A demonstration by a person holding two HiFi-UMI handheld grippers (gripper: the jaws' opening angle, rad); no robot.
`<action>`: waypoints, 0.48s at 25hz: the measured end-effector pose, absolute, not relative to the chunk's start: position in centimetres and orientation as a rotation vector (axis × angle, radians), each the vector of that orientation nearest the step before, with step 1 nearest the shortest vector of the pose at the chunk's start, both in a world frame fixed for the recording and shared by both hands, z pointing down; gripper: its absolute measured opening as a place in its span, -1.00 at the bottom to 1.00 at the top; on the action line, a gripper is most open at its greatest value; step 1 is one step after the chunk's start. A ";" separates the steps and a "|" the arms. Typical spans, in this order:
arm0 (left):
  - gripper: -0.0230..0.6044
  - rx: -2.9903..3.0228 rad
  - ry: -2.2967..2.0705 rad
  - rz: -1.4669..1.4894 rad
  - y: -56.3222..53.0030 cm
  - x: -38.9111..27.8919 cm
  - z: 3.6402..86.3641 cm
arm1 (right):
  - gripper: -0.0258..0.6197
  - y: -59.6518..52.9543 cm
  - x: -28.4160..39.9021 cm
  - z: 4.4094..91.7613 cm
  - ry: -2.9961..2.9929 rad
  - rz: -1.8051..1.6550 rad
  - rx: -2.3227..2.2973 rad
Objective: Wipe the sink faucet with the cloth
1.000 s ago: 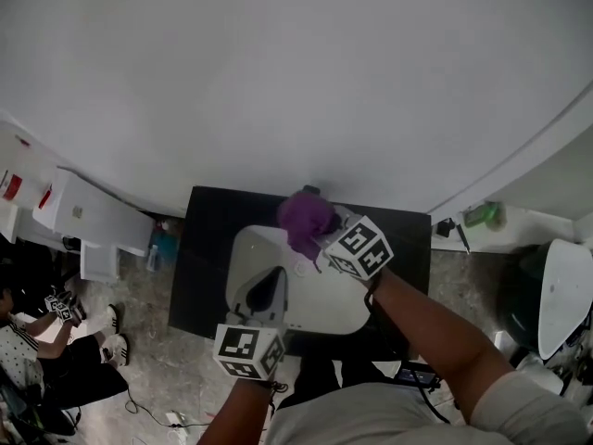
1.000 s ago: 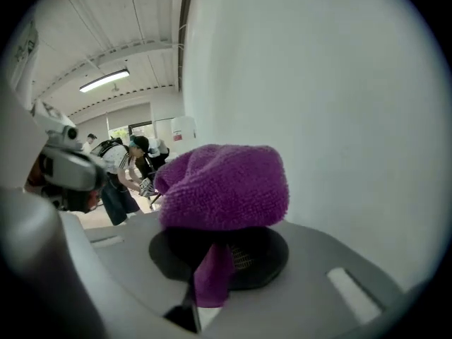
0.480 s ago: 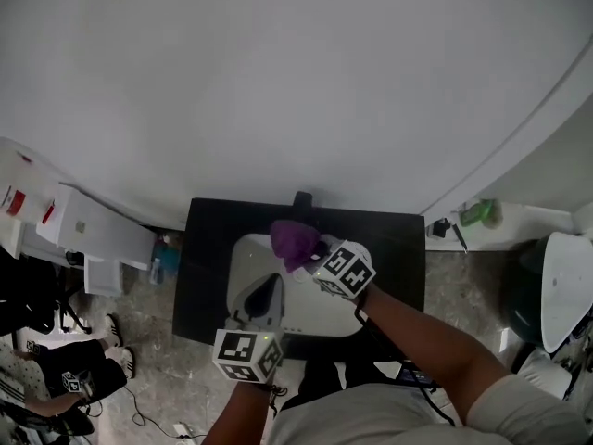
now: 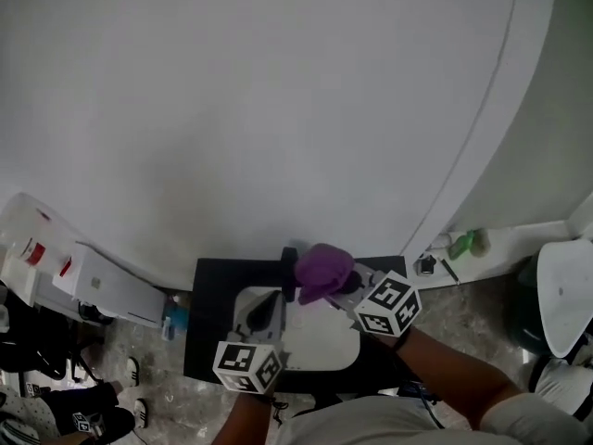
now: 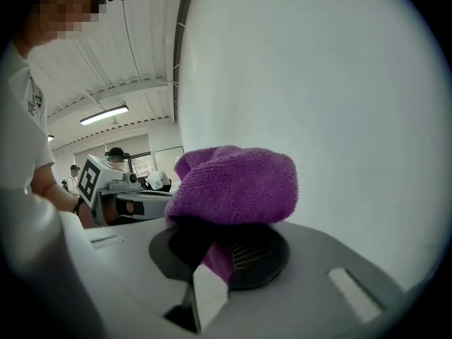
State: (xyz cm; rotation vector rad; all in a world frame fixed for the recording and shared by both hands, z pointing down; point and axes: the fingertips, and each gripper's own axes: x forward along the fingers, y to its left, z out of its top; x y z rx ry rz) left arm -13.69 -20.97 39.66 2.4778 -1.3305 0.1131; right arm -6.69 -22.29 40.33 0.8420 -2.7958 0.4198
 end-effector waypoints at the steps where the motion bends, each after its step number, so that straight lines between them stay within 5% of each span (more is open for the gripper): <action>1: -0.92 2.502 -1.320 0.099 -20.9 -12.9 38.4 | -0.77 -21.9 -5.7 38.7 -2.807 0.395 0.868; 12: -0.92 2.552 -1.274 0.073 -19.7 -9.0 34.9 | -0.77 -20.2 -1.9 33.5 -2.875 0.349 0.957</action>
